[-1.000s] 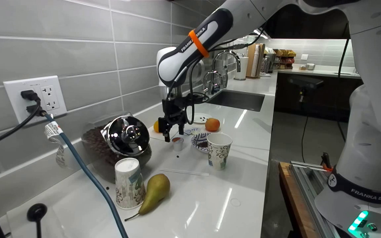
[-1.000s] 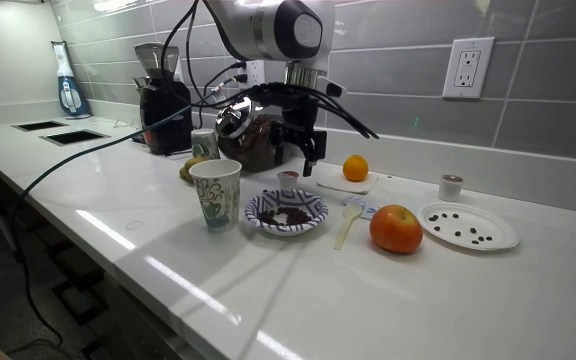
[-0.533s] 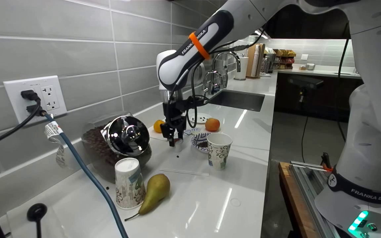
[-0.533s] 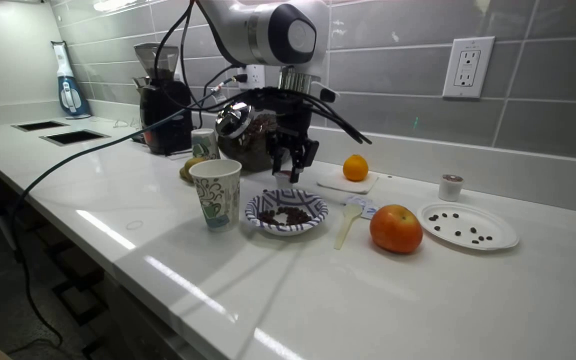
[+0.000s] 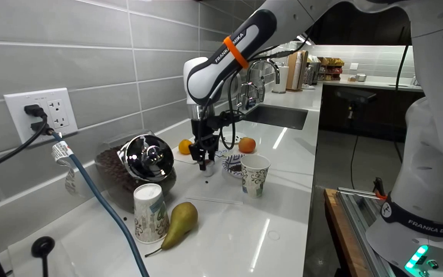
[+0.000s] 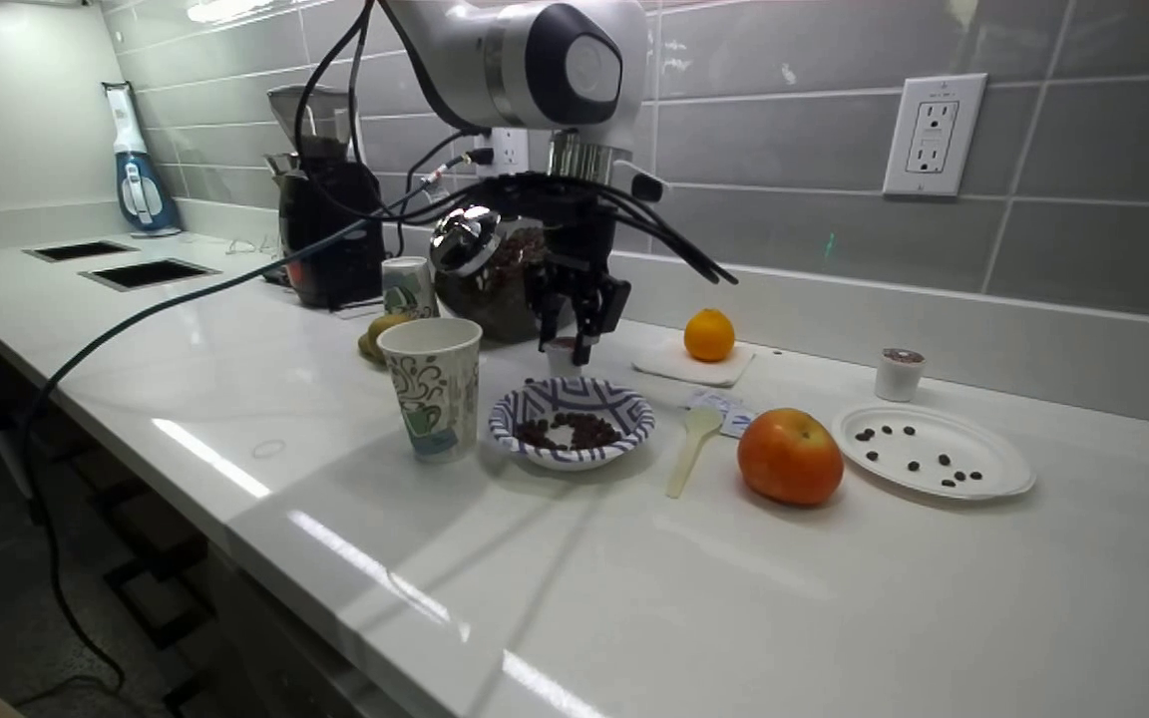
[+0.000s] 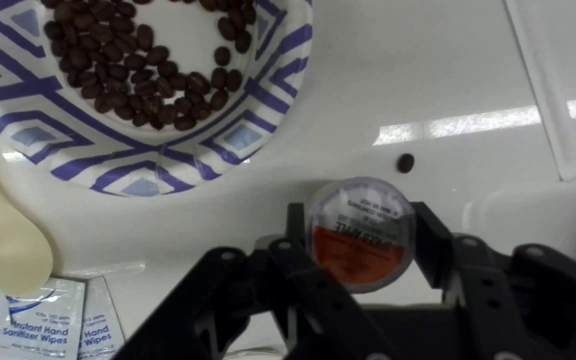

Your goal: Move the two small white containers and place them under the socket on the right

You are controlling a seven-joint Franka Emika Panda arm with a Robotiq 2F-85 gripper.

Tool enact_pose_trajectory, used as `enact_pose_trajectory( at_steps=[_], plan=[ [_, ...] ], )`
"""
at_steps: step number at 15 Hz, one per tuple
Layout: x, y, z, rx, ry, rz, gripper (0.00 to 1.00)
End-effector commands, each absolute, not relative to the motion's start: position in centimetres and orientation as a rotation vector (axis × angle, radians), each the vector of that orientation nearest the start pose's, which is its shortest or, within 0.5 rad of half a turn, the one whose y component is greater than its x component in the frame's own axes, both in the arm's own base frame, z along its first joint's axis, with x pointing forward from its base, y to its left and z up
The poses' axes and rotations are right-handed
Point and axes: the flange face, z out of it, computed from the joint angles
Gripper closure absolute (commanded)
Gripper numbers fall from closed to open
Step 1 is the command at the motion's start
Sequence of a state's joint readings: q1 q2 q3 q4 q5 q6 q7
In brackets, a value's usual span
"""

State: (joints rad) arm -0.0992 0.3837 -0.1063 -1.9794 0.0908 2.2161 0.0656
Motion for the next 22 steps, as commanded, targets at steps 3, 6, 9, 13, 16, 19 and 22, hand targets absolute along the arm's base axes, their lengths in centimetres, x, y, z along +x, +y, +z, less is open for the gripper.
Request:
enact_pose_trajectory(
  at_steps=[3, 6, 9, 13, 16, 19, 22],
  plan=[
    [55.6, -15.6, 32.4, -3.045, 0.643, 0.076, 0.72],
    [56.4, -16.9, 32.5, -3.003, 0.655, 0.069, 0.47],
    [54.7, -21.1, 34.9, -2.932, 0.699, 0.014, 0.47],
    [54.9, -22.0, 35.0, -2.952, 0.713, 0.009, 0.72],
    [54.6, -27.8, 35.9, -3.000, 0.856, -0.119, 0.72],
    [53.1, -35.6, 37.5, -3.005, 1.041, -0.225, 0.72],
    [51.4, -42.6, 37.9, -3.035, 1.220, -0.196, 0.72]
  ],
)
